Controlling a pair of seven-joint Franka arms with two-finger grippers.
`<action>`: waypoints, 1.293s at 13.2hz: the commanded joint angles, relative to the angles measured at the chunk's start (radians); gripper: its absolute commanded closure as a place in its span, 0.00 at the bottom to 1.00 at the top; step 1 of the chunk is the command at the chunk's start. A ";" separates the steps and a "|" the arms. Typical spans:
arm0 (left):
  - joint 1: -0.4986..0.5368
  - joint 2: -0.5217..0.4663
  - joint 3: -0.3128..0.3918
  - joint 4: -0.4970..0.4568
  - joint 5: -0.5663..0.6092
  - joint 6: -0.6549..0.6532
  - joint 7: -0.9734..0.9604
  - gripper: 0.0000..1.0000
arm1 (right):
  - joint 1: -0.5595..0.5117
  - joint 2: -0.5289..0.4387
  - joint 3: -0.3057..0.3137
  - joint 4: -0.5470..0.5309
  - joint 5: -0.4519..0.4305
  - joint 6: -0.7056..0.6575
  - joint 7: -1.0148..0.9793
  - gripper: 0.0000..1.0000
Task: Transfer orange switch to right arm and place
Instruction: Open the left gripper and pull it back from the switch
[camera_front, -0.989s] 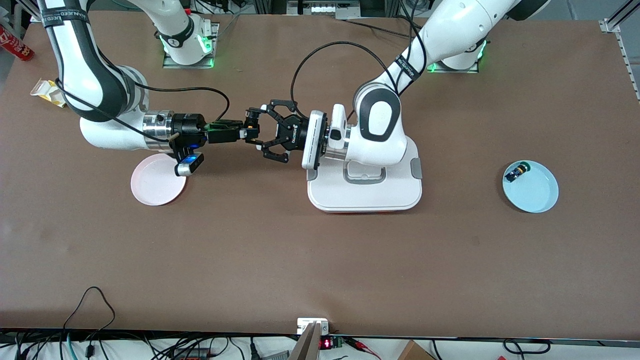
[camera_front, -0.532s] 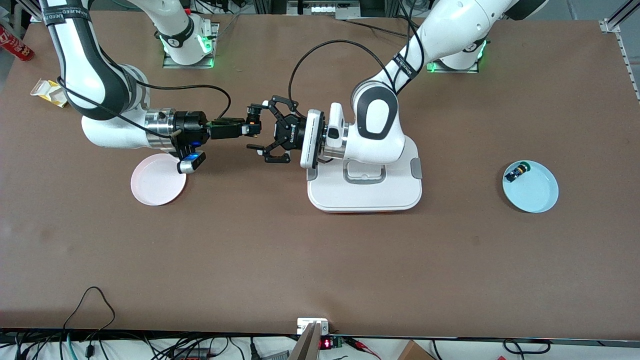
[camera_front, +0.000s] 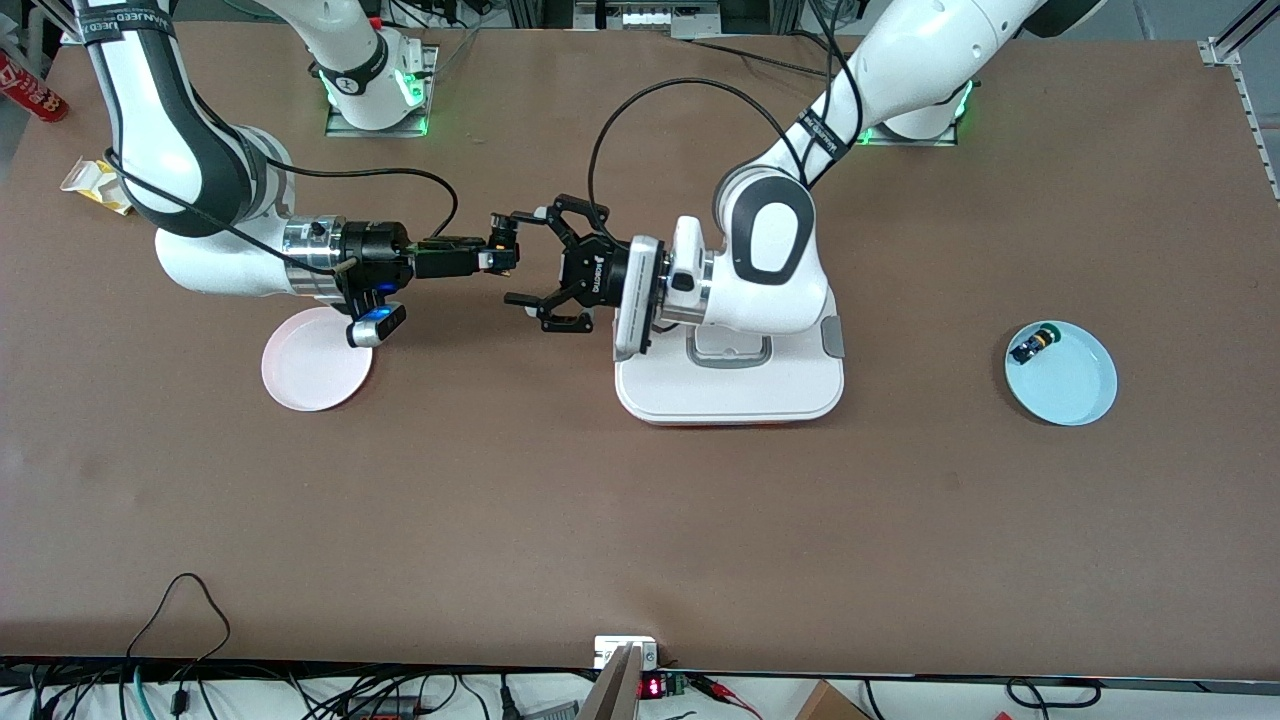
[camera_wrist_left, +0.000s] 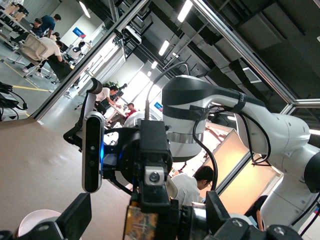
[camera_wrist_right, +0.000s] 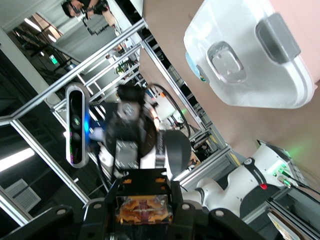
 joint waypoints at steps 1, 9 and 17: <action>0.016 -0.038 0.005 -0.010 0.000 -0.003 -0.105 0.00 | -0.006 -0.042 0.004 -0.028 -0.048 -0.017 -0.020 0.85; 0.082 -0.084 0.008 -0.008 0.376 -0.089 -0.430 0.00 | -0.092 -0.068 0.004 0.006 -0.359 -0.098 -0.145 0.85; 0.211 -0.218 0.011 0.004 0.858 -0.392 -1.054 0.00 | -0.102 -0.077 0.004 0.055 -0.994 -0.072 -0.504 0.91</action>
